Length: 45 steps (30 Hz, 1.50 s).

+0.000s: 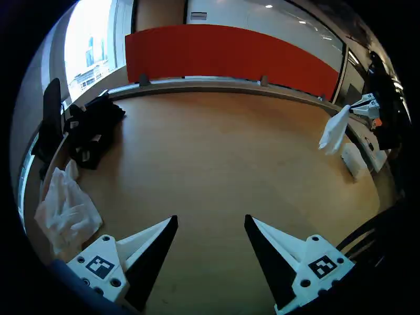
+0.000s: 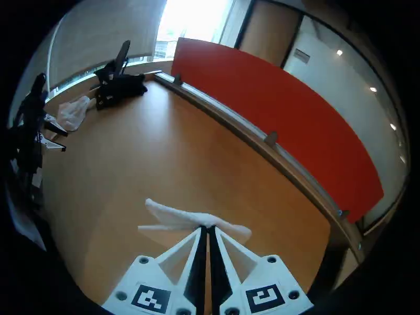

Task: Fold towel

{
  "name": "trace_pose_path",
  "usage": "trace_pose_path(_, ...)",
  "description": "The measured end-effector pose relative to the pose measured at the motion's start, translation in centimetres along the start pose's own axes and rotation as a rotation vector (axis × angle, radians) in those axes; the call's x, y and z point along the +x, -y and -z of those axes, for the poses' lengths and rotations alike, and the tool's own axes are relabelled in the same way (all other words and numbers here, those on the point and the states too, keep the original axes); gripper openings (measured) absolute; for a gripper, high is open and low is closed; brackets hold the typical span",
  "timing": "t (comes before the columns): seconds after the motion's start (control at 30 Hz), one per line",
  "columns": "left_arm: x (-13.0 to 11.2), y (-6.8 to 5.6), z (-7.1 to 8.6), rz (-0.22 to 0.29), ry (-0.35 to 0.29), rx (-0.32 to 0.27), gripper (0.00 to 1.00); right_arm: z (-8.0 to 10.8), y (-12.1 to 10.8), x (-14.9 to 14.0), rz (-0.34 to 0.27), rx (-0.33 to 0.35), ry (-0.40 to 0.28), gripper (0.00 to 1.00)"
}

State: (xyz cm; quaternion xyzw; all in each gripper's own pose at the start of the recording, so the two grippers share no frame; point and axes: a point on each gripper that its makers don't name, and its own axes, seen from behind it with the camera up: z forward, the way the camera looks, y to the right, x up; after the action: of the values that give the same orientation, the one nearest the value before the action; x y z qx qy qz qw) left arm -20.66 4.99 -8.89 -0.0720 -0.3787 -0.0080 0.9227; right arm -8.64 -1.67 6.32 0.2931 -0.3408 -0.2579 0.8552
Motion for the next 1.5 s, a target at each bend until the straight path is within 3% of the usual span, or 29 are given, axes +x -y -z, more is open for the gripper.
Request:
trace_pose_path(0.9,-0.1,-0.9,-0.1,-0.022,0.02,0.009,0.94,3.6,-11.2,-7.1,-0.054,-0.141,0.116,0.12)
trace_pose_path(1.27,0.1,-1.3,-0.1,-0.036,0.021,0.007,0.94,5.1,-14.2,-8.8,-0.066,-0.18,0.15,0.11)
trace_pose_path(1.5,0.2,-1.6,0.0,-0.04,0.022,0.005,0.94,5.8,-15.0,-9.6,-0.077,-0.191,0.158,0.11)
